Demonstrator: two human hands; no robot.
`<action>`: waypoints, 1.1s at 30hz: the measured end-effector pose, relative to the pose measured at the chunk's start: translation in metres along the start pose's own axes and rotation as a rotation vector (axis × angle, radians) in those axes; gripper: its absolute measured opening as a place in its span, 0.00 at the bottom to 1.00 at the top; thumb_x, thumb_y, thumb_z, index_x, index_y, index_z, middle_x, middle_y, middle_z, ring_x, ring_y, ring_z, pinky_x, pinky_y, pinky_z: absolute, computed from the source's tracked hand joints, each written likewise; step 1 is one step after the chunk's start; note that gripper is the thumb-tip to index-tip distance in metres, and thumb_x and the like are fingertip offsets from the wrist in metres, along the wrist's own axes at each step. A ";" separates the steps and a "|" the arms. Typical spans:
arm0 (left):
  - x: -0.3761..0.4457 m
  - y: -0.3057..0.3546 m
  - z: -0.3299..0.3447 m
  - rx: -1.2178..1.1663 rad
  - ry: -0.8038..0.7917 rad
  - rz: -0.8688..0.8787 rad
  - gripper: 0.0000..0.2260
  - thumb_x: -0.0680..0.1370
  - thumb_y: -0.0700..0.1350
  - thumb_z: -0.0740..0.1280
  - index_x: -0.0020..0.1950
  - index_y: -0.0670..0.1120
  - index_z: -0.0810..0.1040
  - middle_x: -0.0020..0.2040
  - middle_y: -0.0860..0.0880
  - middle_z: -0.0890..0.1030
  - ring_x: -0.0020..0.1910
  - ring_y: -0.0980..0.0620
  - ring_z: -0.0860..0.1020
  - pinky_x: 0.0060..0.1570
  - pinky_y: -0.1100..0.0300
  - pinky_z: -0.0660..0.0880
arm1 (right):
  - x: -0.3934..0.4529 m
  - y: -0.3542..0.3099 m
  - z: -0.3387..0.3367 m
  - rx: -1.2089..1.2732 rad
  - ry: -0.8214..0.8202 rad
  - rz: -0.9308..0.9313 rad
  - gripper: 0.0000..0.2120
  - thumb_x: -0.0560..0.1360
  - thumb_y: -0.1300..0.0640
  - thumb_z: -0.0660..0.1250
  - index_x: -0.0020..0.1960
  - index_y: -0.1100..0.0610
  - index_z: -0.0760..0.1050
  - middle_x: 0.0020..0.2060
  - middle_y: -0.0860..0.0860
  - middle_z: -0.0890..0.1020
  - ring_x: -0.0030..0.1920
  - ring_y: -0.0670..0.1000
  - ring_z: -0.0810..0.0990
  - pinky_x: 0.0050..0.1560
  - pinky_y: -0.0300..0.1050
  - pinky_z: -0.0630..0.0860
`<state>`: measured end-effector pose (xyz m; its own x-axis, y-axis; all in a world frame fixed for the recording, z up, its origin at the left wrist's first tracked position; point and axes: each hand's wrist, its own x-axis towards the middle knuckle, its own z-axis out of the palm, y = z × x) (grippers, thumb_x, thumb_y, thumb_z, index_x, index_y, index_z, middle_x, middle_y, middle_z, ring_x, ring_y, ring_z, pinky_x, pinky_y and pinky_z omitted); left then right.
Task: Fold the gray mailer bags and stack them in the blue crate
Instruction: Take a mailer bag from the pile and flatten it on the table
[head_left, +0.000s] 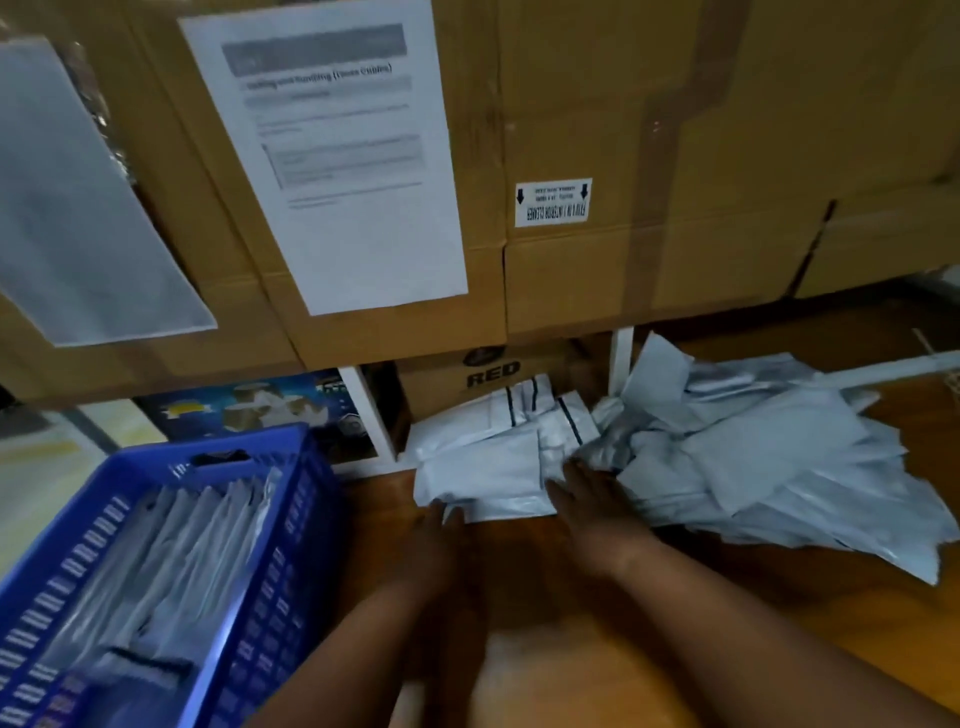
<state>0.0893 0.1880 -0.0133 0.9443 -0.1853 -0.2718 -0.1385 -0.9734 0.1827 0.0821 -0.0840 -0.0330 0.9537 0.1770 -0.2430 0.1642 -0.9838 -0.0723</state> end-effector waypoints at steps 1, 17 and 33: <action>0.011 -0.005 0.000 0.037 -0.002 0.038 0.29 0.86 0.60 0.56 0.87 0.57 0.53 0.87 0.47 0.52 0.83 0.42 0.60 0.77 0.47 0.62 | 0.012 -0.003 -0.002 0.010 0.021 -0.014 0.37 0.85 0.43 0.59 0.87 0.47 0.45 0.86 0.54 0.39 0.85 0.61 0.41 0.83 0.63 0.48; 0.102 -0.032 0.006 0.146 0.266 0.197 0.27 0.75 0.54 0.68 0.75 0.51 0.75 0.70 0.46 0.80 0.67 0.41 0.76 0.65 0.46 0.76 | 0.103 -0.048 0.011 -0.052 0.370 -0.118 0.28 0.72 0.61 0.70 0.72 0.55 0.78 0.67 0.58 0.80 0.67 0.63 0.79 0.66 0.61 0.76; -0.163 0.049 0.085 -0.595 0.083 0.260 0.08 0.81 0.54 0.73 0.59 0.58 0.81 0.46 0.58 0.84 0.47 0.62 0.81 0.46 0.60 0.76 | -0.176 0.035 0.053 0.680 0.080 -0.094 0.10 0.79 0.44 0.71 0.60 0.40 0.81 0.54 0.35 0.85 0.56 0.37 0.82 0.55 0.45 0.79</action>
<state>-0.0971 0.1585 -0.0406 0.9255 -0.3705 -0.0783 -0.1995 -0.6527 0.7309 -0.0931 -0.1485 -0.0436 0.9631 0.2323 -0.1358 0.0776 -0.7231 -0.6863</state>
